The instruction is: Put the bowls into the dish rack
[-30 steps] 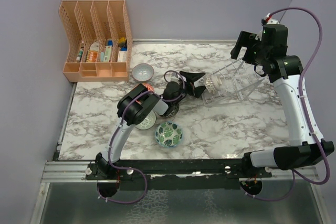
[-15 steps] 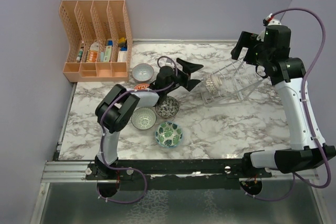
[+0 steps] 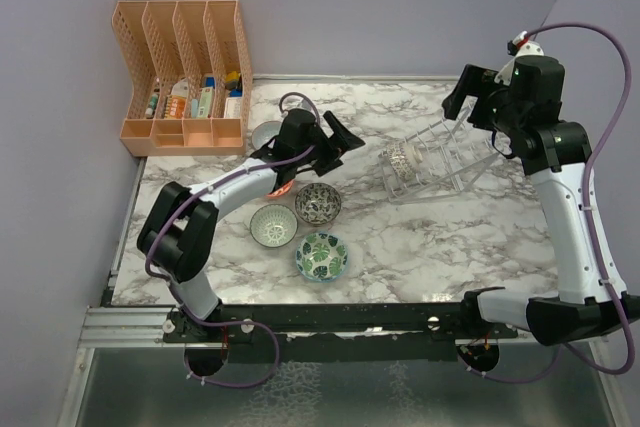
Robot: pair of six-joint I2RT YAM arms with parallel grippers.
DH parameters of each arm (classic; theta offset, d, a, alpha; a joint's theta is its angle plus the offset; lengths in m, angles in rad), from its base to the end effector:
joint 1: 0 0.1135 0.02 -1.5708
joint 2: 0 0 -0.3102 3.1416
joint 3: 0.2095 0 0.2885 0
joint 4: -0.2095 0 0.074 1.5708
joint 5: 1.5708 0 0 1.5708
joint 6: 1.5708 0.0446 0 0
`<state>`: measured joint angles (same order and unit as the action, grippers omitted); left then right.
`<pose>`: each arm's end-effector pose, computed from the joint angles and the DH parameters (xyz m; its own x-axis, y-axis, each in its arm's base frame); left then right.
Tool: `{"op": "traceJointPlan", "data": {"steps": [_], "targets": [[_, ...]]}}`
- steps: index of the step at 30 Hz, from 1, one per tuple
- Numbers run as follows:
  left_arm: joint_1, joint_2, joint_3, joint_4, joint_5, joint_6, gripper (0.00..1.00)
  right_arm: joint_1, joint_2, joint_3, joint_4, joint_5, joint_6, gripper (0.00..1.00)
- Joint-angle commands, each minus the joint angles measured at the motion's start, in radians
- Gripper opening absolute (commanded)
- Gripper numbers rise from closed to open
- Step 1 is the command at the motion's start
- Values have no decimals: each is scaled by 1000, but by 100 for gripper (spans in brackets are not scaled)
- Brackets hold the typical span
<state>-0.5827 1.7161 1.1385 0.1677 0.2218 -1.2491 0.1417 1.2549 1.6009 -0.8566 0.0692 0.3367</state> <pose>0.3635 -0.2513 0.2698 -0.7743 -0.5981 -0.2068 -0.0927 0.4305 -0.8978 0.2698 0.0354 0.5026 -0.4834 0.2640 -0.8346 0.0832 0.9630 0.2563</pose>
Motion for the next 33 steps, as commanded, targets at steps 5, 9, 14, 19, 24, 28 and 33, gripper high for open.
{"op": "traceJointPlan", "data": {"steps": [5,9,14,19,24,28,33], "targets": [[-74,-99,40,-496,-128,441,84,-7,-42,-22,16,-41,-1,100],[-110,-76,18,-560,-149,524,75,-7,-58,-50,14,-51,9,100],[-154,-36,2,-557,-191,584,65,-7,-67,-72,20,-75,27,100],[-211,44,29,-556,-223,627,62,-7,-72,-60,10,-77,24,100],[-251,147,103,-621,-302,673,57,-7,-85,-56,2,-69,22,100],[-266,155,111,-632,-346,689,37,-7,-98,-53,-3,-45,19,100],[-269,135,114,-654,-366,711,2,-7,-111,-53,-4,-16,13,100]]}}
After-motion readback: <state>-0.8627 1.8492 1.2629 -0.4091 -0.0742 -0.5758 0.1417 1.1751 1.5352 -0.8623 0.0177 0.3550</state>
